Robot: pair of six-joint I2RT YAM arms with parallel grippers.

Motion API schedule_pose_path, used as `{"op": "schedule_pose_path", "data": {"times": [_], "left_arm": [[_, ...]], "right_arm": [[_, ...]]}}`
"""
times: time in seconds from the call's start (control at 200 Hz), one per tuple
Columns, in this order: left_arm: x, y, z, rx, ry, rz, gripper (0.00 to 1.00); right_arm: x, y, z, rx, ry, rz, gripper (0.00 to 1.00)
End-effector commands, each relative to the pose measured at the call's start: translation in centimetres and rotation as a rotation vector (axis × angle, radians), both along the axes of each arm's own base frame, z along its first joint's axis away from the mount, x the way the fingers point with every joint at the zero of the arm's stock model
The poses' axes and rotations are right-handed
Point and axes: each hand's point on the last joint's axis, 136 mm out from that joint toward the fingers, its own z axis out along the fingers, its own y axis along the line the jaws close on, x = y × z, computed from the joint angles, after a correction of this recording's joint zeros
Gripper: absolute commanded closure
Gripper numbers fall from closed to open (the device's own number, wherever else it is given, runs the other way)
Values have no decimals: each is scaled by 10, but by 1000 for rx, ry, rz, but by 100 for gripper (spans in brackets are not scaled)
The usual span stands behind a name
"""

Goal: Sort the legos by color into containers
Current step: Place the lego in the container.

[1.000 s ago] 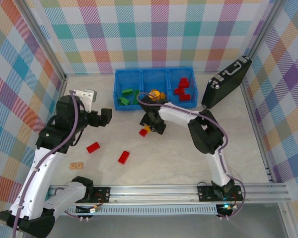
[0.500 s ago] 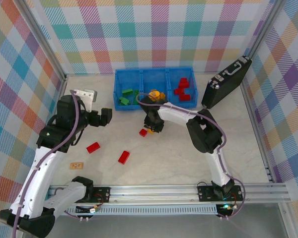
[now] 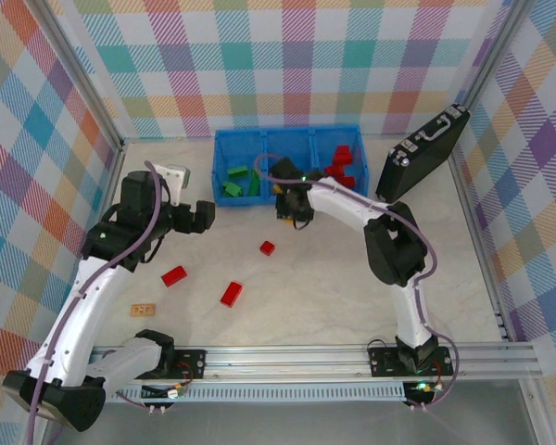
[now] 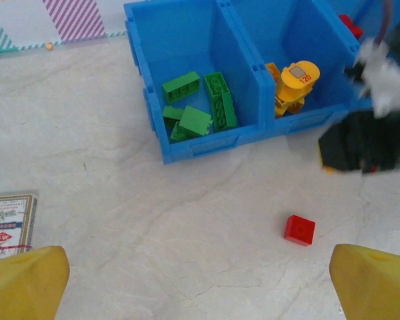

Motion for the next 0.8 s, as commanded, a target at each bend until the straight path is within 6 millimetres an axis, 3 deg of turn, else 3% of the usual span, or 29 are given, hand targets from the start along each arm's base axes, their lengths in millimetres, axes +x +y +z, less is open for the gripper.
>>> {"op": "schedule_pose_path", "data": {"times": [0.0,0.165,0.43,0.525,0.645,0.795], "left_arm": [[-2,-5,-3,-24,19,-11,0],[2,-2,-5,-1,45,5,0],[8,1,-13,33,71,18,0],[11,-1,-11,38,84,13,0],[15,-2,-7,41,79,11,0],[18,-5,-11,36,89,3,0]], "right_arm": [[46,-7,72,-77,-243,163,72],[97,-12,67,-37,-244,171,71],[149,-13,48,-11,-286,177,72],[157,-15,39,-37,-291,179,67],[159,-17,34,-54,-290,187,49],[160,-17,44,-50,-313,198,37]]}}
